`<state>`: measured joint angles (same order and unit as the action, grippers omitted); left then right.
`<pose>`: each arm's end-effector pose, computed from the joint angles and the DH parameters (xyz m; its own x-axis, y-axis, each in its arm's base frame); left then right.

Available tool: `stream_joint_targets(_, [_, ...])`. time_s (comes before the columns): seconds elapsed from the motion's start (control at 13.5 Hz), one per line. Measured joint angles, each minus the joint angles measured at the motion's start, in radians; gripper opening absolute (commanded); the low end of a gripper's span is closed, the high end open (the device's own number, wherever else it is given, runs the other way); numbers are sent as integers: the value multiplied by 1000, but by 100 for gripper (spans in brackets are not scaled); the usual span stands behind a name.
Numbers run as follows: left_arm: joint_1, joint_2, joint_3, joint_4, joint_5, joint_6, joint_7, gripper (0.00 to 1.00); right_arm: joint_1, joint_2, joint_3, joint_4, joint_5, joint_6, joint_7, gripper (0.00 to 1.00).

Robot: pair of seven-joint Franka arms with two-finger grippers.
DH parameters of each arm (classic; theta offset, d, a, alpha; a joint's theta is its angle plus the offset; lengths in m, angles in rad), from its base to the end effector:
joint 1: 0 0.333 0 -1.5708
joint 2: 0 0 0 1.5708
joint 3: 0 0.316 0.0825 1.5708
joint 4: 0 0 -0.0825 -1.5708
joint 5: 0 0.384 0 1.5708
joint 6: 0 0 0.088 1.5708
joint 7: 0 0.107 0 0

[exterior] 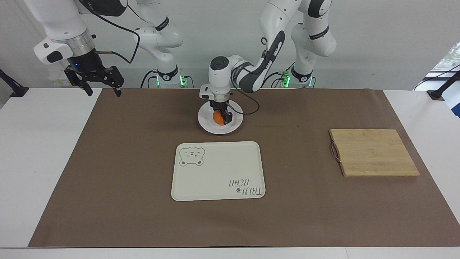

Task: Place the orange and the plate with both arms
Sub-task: 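Lower the orange onto the white plate and open the left gripper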

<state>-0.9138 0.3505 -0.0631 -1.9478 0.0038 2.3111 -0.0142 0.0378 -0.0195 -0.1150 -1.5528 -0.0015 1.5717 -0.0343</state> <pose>0.3467 -0.5104 0.3022 0.5725 -0.8198 0.0132 -0.8198 -0.5723 0.0190 0.5473 -0.0432 0.6438 0.9983 -0.0429 0.0383 -0.0429 -0.9991 0.0006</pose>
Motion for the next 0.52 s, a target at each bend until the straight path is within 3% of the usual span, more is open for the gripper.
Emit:
stream_joint_targets(0.3, [0, -21, 5, 6, 0, -9, 0, 100, 0, 0, 0, 0, 0, 0, 0, 100])
stream_joint_targets(0.52, [22, -94, 19, 17, 0, -92, 0, 100, 0, 0, 0, 0, 0, 0, 0, 100])
